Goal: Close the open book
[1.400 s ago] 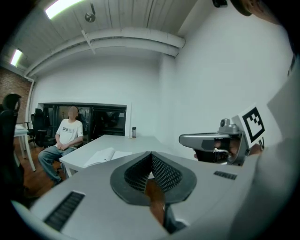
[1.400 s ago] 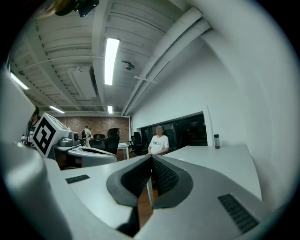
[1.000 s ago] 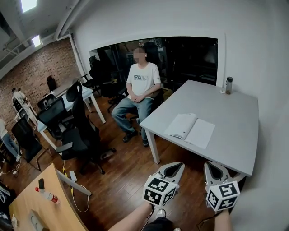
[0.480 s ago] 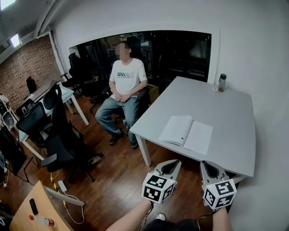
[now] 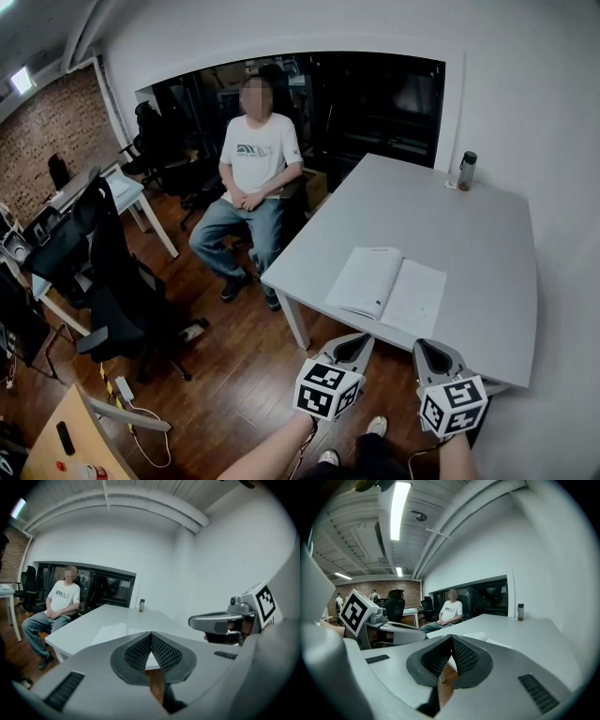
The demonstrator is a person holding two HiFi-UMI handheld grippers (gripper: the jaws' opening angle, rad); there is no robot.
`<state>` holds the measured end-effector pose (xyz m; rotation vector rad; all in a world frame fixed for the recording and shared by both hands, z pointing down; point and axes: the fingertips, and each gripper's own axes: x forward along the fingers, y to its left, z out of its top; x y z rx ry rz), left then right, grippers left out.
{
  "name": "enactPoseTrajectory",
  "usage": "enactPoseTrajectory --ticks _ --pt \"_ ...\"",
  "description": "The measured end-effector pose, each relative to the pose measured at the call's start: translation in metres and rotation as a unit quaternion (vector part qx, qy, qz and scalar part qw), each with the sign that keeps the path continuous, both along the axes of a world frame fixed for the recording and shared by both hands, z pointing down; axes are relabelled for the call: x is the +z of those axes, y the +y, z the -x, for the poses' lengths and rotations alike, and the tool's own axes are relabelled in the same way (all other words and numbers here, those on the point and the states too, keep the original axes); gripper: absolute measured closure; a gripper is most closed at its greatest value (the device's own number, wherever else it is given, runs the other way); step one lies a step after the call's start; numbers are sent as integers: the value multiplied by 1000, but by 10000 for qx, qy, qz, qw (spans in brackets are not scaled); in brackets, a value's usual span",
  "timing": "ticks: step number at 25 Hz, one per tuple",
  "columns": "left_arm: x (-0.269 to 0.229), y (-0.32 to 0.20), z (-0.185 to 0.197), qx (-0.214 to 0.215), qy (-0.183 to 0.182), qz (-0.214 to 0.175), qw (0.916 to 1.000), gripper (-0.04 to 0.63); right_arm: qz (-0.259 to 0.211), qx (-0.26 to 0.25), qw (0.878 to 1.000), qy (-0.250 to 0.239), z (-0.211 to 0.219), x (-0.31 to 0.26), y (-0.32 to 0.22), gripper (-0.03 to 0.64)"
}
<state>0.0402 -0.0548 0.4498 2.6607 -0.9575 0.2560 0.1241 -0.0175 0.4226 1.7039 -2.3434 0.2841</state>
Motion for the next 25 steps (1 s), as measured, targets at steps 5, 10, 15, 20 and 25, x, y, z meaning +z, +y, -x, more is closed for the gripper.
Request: enactPoseTrajectory --ticks 5,10,15,20,25 --pt "7 -36 -17 -112 -138 -14 9998 591 21 -234 9996 -158 -19 12 -43 614" --pt "11 -67 -24 -381 -390 37 9985 591 79 -619 9977 -250 -30 20 -81 614" --pt "23 -89 -21 -675 -638 141 9956 591 157 -1230 9921 -199 -17 33 -110 614" --pt "54 -105 -1 -894 -872 407 9913 591 421 -1669 9850 76 12 63 -129 614" --pt "87 -122 29 -832 -1047 591 9893 591 739 -1798 9792 577 47 101 -154 614"
